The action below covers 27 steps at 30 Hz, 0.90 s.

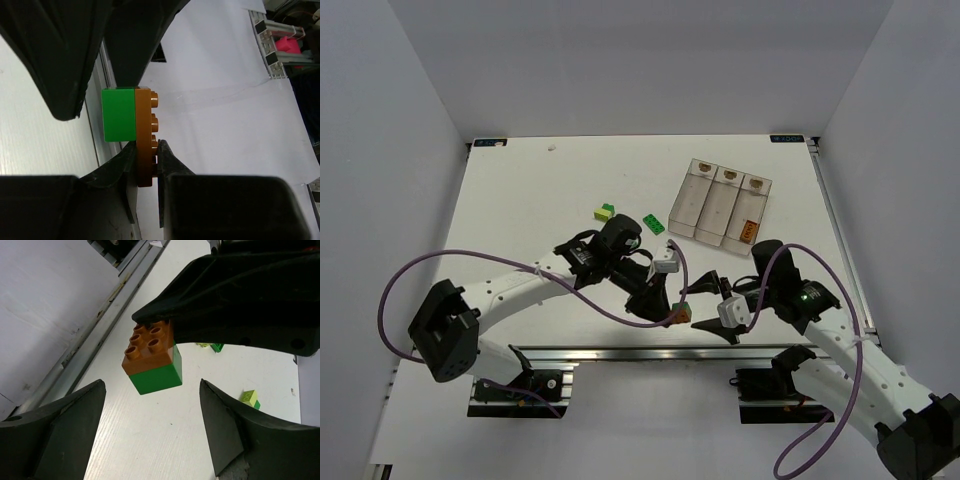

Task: Sort the legos into containers by color

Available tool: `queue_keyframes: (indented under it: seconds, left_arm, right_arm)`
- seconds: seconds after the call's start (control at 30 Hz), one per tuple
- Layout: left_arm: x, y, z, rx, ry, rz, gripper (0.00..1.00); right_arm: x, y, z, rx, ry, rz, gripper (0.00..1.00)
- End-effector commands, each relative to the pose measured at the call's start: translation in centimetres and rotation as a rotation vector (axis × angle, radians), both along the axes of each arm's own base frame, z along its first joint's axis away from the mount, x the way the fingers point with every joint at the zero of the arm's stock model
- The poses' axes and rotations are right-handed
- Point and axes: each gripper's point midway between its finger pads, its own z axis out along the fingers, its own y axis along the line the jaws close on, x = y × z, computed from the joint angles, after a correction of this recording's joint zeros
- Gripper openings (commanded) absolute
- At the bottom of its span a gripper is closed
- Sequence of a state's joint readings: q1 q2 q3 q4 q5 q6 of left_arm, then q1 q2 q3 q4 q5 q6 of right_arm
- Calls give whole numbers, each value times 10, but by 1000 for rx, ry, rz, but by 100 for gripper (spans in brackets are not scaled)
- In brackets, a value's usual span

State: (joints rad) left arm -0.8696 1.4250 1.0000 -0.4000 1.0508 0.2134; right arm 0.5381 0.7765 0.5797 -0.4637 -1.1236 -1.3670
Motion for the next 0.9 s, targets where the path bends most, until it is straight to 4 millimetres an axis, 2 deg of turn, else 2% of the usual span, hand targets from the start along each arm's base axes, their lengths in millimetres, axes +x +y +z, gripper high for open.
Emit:
queue_keyframes:
  seconds: [0.0,0.2,0.53,0.87]
  left_arm:
    - [-12,-2,32,-123,-9,-50,1]
    - [-12,-4,35,-144,-9,-49,1]
    - [-10,-6,27,-125,14,-54,1]
    - [-10,-8,31,-142,14,-61,1]
  right_arm:
    - [3,3,8,25,-36,1,80]
    - [-1,3,14,42,-43,13,75]
    - [-6,2,21,78,-75,30,78]
    - [-12,2,25,87,-65,55,73]
